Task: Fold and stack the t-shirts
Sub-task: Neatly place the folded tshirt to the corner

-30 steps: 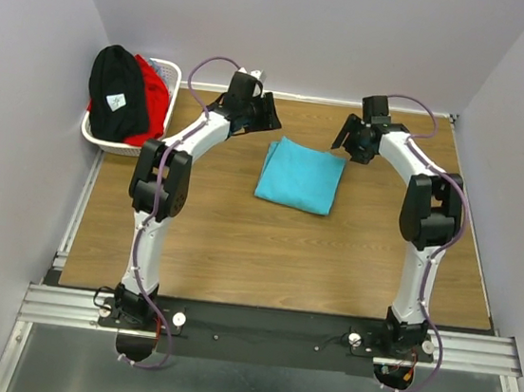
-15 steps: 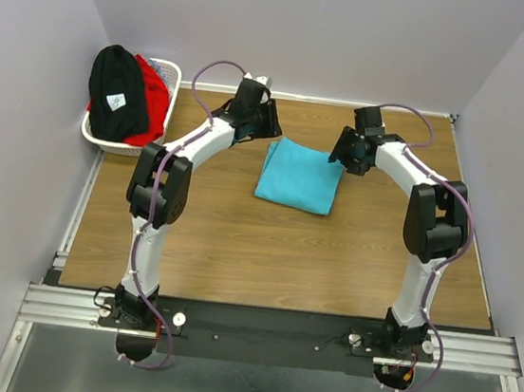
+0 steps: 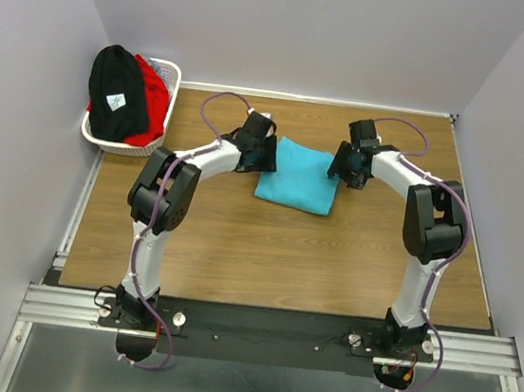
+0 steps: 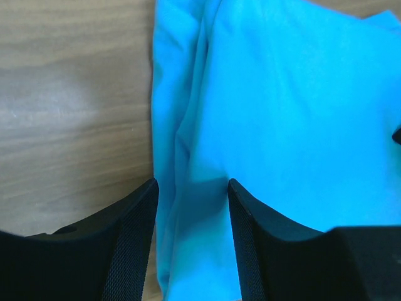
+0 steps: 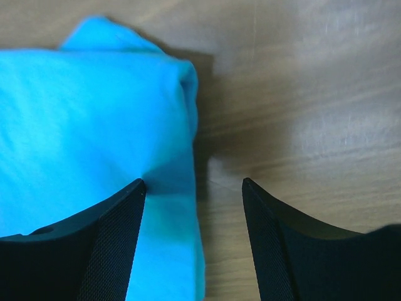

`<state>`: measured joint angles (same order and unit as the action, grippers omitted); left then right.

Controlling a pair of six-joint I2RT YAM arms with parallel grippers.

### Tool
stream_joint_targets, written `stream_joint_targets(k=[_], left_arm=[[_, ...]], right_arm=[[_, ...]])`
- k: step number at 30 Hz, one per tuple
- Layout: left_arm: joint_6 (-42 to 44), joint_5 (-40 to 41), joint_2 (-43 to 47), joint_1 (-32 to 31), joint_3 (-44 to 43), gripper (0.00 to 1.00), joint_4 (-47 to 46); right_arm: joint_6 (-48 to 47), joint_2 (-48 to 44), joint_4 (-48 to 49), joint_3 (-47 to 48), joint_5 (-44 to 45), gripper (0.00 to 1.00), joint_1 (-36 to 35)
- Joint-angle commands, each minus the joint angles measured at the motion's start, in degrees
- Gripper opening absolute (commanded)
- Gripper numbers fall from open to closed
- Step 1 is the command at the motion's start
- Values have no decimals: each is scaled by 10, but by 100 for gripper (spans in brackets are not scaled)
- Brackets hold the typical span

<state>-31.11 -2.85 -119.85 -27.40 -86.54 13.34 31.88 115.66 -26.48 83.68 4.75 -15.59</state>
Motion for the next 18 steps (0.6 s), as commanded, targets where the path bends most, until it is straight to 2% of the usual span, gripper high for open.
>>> stream_joint_targets(k=[1, 7, 18], left_arm=[[-6, 23, 58, -7, 43, 57, -24], [-14, 12, 67, -8, 75, 57, -45], [-21, -4, 56, -13, 88, 56, -54]], right_arm=[[-2, -44, 19, -48, 10, 72, -8], [12, -53, 56, -94, -41, 75, -9], [45, -43, 90, -108, -74, 68, -27]])
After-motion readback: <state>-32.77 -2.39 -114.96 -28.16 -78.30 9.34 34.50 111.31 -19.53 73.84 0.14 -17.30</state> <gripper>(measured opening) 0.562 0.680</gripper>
